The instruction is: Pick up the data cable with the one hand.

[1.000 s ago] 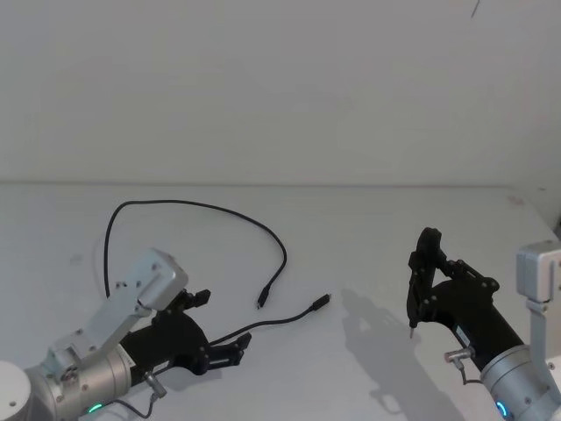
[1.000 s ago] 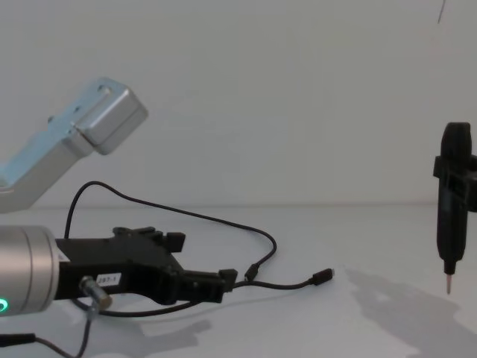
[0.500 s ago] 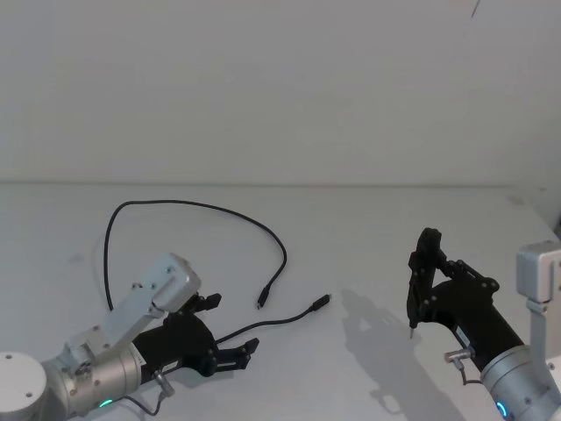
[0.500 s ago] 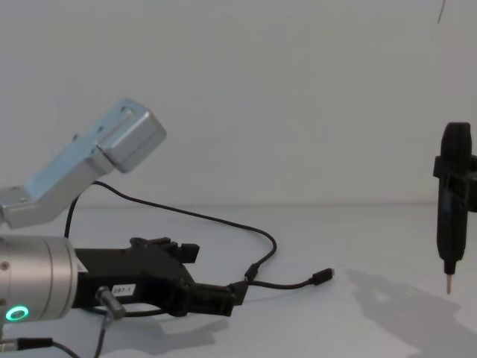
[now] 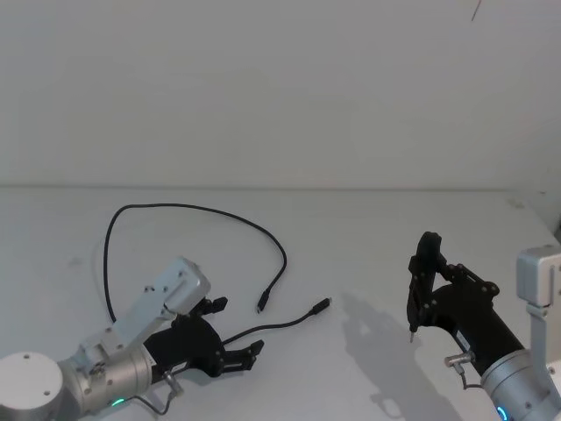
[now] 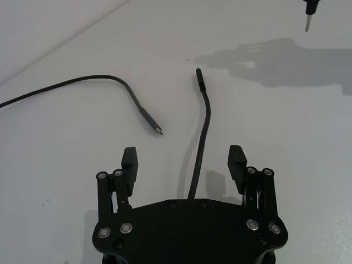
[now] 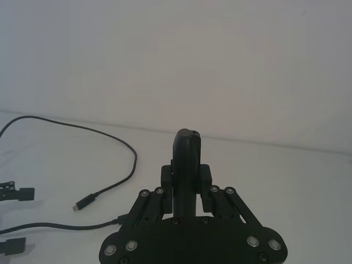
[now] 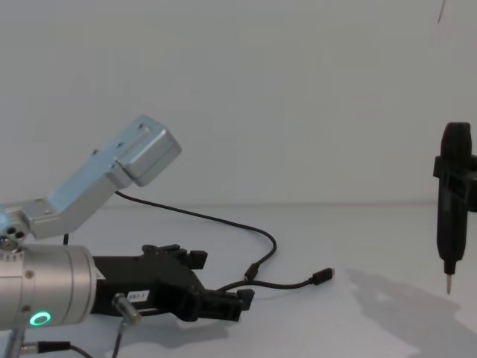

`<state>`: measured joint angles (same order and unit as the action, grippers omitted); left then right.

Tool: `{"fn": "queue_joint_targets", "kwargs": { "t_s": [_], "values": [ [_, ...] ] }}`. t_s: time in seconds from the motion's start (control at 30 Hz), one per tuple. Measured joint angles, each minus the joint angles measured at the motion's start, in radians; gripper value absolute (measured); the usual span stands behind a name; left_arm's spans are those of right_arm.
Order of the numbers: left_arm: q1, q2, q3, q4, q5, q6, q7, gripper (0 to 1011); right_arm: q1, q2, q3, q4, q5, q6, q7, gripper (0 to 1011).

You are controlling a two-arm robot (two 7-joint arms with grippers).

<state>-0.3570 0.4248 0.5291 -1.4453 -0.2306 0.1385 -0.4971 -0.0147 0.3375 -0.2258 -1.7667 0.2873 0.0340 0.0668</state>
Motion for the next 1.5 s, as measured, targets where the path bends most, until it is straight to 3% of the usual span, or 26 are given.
{"fn": "queue_joint_targets", "kwargs": {
  "t_s": [0.13, 0.33, 1.03, 1.17, 1.5],
  "values": [
    [-0.007, -0.01, 0.001, 0.016, 0.001, -0.003, -0.003, 962, 0.0, 0.0, 0.0, 0.0, 0.0, 0.0, 0.0, 279],
    [-0.023, -0.027, 0.007, 0.046, 0.006, -0.007, -0.011, 816, 0.0, 0.0, 0.0, 0.0, 0.0, 0.0, 0.0, 279],
    [-0.045, -0.039, 0.053, 0.086, 0.024, -0.007, -0.055, 118, 0.0, 0.0, 0.0, 0.0, 0.0, 0.0, 0.0, 279],
    [-0.037, -0.038, 0.052, 0.074, 0.024, -0.002, -0.05, 42, 0.0, 0.0, 0.0, 0.0, 0.0, 0.0, 0.0, 279],
    [0.005, -0.038, 0.009, 0.004, 0.017, 0.011, 0.01, 42, 0.0, 0.0, 0.0, 0.0, 0.0, 0.0, 0.0, 279]
  ]
}}
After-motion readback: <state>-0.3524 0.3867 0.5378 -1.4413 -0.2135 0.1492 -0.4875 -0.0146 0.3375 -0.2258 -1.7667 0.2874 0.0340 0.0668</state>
